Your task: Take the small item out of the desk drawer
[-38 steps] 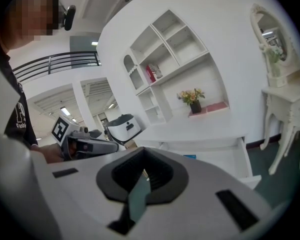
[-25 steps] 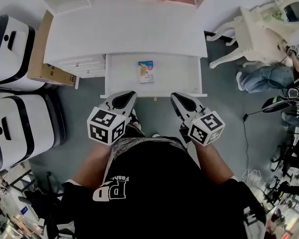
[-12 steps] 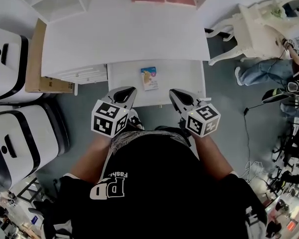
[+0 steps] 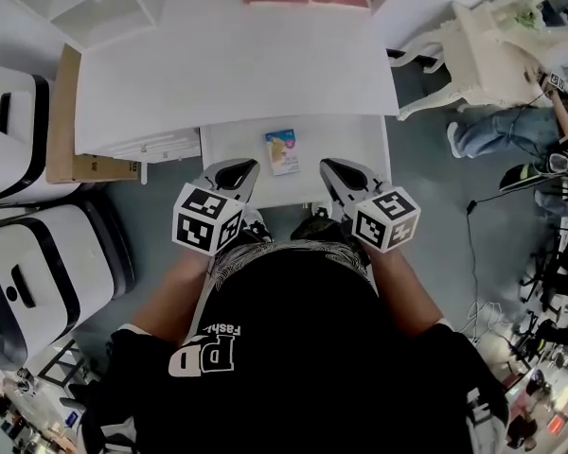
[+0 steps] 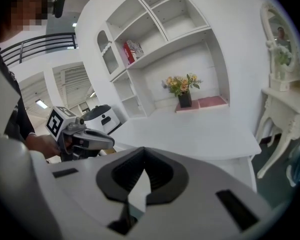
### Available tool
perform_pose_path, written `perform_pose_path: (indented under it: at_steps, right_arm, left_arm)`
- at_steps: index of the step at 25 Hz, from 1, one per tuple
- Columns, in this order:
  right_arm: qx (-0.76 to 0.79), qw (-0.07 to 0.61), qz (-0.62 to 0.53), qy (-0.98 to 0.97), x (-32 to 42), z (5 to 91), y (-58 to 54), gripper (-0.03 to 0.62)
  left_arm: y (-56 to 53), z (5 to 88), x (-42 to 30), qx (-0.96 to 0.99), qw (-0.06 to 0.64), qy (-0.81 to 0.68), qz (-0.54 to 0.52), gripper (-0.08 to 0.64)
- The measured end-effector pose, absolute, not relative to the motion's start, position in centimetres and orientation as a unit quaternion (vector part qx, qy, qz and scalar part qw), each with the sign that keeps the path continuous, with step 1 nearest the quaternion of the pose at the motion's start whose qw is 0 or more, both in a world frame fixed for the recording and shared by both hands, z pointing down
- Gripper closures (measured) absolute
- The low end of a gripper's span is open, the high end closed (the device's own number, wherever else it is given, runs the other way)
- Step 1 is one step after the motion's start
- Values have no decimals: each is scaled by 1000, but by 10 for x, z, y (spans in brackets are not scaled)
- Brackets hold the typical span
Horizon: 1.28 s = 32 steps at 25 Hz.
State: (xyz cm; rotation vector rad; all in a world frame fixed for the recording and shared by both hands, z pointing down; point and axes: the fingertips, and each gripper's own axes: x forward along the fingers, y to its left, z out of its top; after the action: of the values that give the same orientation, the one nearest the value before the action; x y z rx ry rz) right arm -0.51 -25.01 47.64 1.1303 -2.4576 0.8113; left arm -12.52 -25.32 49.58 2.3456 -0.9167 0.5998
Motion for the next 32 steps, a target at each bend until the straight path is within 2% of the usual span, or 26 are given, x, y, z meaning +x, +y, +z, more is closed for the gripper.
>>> perform_pose_path:
  at_steps: [14, 22, 25, 32]
  right_arm:
    - [333, 163, 272, -888, 63, 474, -286, 583]
    - [315, 153, 295, -889, 97, 491, -295, 583]
    - [310, 152, 296, -891, 109, 494, -298, 583]
    - [304, 161, 303, -889, 136, 506, -299, 583]
  left_arm:
    - [-284, 544, -87, 804, 301, -459, 228, 545]
    - [-301, 624, -79, 746, 330, -495, 299, 538]
    - [-305, 655, -77, 721, 351, -506, 317, 476]
    - [-304, 708, -68, 671, 419, -509, 339, 419]
